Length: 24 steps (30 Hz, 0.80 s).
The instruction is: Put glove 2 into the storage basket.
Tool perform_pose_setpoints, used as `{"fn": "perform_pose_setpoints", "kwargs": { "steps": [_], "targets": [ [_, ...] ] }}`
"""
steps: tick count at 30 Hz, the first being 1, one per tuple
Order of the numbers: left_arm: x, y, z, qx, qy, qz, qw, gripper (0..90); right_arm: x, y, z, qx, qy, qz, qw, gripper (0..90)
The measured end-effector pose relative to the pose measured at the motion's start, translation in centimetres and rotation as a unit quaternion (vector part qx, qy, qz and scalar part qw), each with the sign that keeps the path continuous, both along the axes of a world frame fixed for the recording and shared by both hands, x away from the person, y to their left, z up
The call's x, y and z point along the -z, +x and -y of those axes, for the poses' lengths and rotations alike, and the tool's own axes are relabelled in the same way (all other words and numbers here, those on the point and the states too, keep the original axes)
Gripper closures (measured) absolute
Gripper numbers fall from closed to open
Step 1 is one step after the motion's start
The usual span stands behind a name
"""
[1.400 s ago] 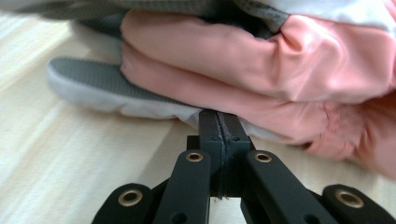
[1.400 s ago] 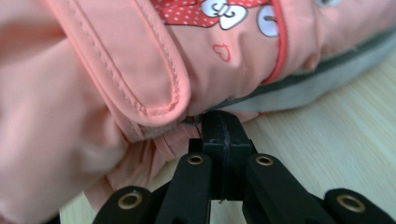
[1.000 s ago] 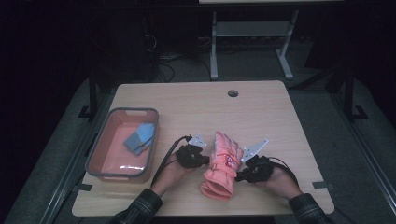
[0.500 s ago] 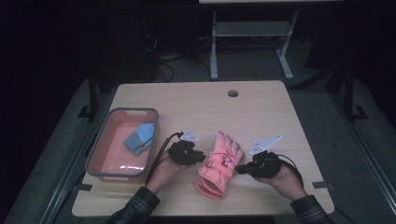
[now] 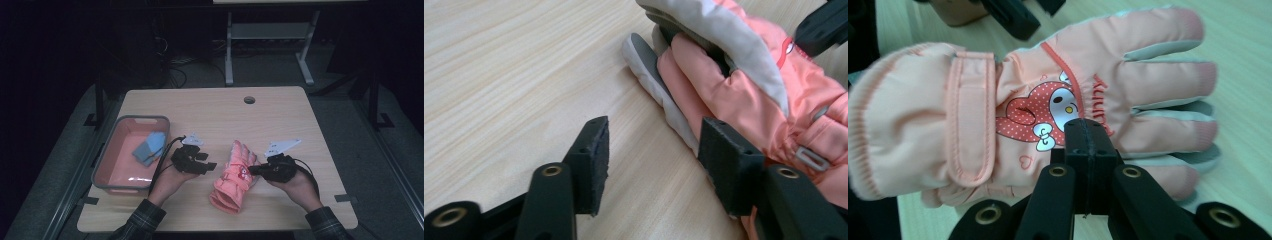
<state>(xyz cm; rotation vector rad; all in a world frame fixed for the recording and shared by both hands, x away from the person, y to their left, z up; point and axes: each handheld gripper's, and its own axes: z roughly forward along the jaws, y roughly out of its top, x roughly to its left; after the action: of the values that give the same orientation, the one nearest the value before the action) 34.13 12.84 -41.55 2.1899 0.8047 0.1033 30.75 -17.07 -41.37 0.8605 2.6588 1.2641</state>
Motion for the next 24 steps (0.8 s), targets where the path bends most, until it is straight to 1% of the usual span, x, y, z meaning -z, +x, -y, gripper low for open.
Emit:
{"fn": "perform_pose_setpoints", "kwargs": {
  "steps": [1, 2, 3, 4, 5, 7, 8, 9, 10, 11, 12, 13, 16, 18, 23, 24],
  "targets": [
    [-0.1, 0.0, 0.0, 0.000, -0.003, 0.000, 1.0000, 44.1, 0.2, 0.1, -0.3, 0.000, -0.009, -0.001, 1.0000, 90.0],
    [-0.2, 0.0, -0.1, 0.002, -0.001, -0.001, 1.0000, 43.0, 0.5, 0.2, -0.6, 0.001, -0.014, -0.003, 0.9999, 90.0],
    [-0.2, 0.0, -0.1, 0.001, -0.003, -0.002, 1.0000, 41.7, 0.8, 0.2, -0.8, 0.002, -0.019, -0.008, 0.9998, 90.0],
    [-0.3, 0.0, -0.1, 0.003, -0.004, -0.002, 1.0000, 40.2, 1.2, 0.4, -1.1, -0.002, -0.029, -0.009, 0.9995, 89.9],
    [-0.3, 0.0, -0.1, 0.006, -0.001, -0.002, 1.0000, 39.0, 1.4, 0.4, -1.3, -0.001, -0.035, -0.011, 0.9993, 90.0],
    [-0.5, -0.1, 0.1, 0.007, -0.007, -0.005, 0.9999, 37.1, 1.8, 0.5, -1.7, -0.001, -0.040, -0.019, 0.9990, 90.0],
    [-0.6, -0.2, 0.2, 0.009, -0.010, -0.005, 0.9999, 36.2, 2.0, 0.6, -1.8, -0.003, -0.043, -0.017, 0.9989, 90.0],
    [-0.7, -0.2, 0.2, 0.012, -0.009, -0.004, 0.9999, 34.3, 2.2, 0.7, -1.9, -0.002, -0.050, -0.018, 0.9986, 90.0],
    [-0.8, -0.3, 0.3, 0.012, -0.012, -0.005, 0.9998, 33.3, 2.3, 0.7, -2.0, 0.000, -0.052, -0.022, 0.9984, 90.0],
    [-1.1, -0.3, 0.4, 0.014, -0.015, -0.004, 0.9998, 32.1, 2.5, 0.7, -2.0, 0.000, -0.057, -0.023, 0.9981, 90.0],
    [-1.2, -0.4, 0.5, 0.016, -0.017, -0.003, 0.9997, 30.2, 2.7, 0.7, -2.1, 0.000, -0.056, -0.022, 0.9982, 90.0],
    [-1.4, -0.4, 0.7, 0.019, -0.018, -0.002, 0.9996, 28.7, 2.8, 0.7, -2.1, -0.002, -0.059, -0.017, 0.9981, 90.0],
    [-2.0, -0.4, 1.5, 0.030, -0.028, -0.001, 0.9992, 25.5, 2.8, 0.6, -2.4, -0.001, -0.070, -0.014, 0.9975, 90.0],
    [-2.2, -0.4, 2.2, 0.036, -0.029, 0.000, 0.9989, 23.5, 2.9, 0.6, -2.5, -0.002, -0.074, -0.010, 0.9972, 90.0],
    [-2.3, -0.2, 4.1, 0.057, -0.021, -0.001, 0.9981, 19.6, 3.0, 0.6, -2.5, -0.002, -0.072, -0.014, 0.9973, 90.0],
    [-2.2, -0.2, 4.5, 0.057, -0.020, -0.001, 0.9982, 18.6, 3.0, 0.6, -2.5, -0.002, -0.072, -0.014, 0.9973, 90.0]
  ]
}}
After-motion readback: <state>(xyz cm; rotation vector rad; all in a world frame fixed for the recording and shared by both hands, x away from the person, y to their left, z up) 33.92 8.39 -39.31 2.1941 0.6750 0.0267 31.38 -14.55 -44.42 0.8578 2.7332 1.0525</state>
